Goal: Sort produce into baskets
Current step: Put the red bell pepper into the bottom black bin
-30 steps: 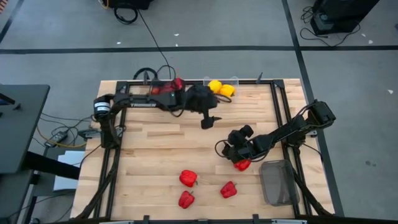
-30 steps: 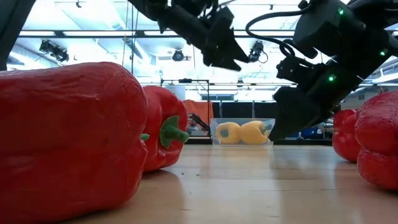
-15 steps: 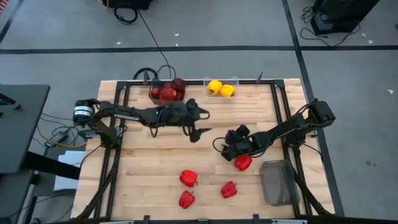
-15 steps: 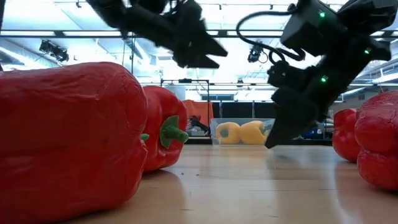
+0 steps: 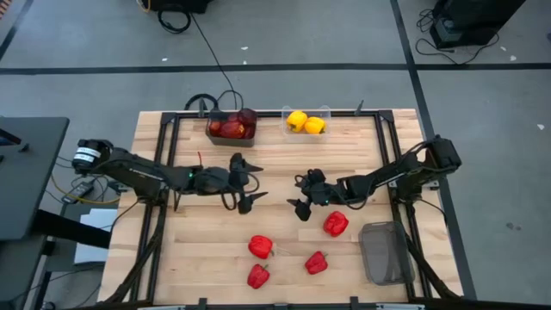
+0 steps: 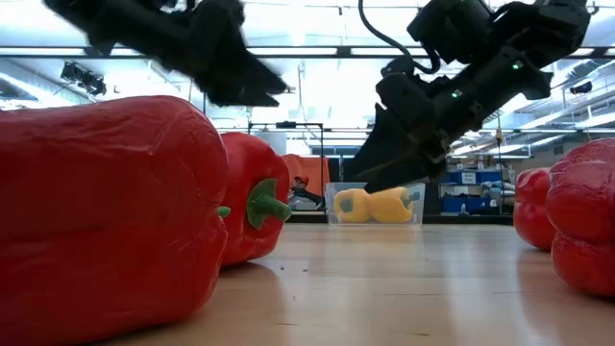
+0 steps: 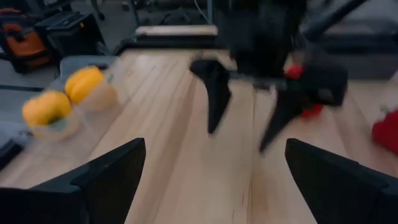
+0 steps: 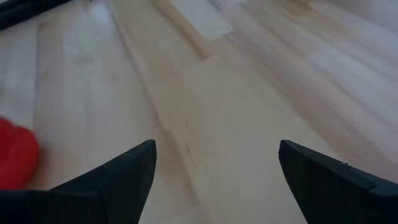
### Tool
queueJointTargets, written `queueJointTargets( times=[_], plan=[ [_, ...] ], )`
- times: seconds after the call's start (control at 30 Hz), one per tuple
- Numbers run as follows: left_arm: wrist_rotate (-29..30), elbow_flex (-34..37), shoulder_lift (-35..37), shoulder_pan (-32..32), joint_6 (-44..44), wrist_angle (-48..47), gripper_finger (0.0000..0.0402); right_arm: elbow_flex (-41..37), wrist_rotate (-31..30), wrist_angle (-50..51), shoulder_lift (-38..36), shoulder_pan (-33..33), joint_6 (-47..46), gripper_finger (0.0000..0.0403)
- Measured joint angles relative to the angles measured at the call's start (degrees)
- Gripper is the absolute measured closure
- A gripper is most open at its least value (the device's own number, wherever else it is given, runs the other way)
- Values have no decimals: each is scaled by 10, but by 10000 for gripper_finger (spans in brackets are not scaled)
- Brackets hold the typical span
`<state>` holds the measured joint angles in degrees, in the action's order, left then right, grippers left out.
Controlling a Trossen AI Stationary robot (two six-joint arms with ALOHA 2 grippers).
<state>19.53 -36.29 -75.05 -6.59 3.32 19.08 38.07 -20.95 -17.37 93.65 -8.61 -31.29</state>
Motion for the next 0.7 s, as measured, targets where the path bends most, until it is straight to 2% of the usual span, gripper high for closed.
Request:
queueJointTargets(
  times=[0.37,0.53,0.7],
  plan=[
    [69,163,81,-39,103,151,10,64,50,-6,0,-4,70,54],
    [74,184,80,-74,97,174,10,107,50,-6,26,-38,70,54],
    [74,186,80,-126,96,175,10,186,53,4,110,-87,71,54]
  ],
)
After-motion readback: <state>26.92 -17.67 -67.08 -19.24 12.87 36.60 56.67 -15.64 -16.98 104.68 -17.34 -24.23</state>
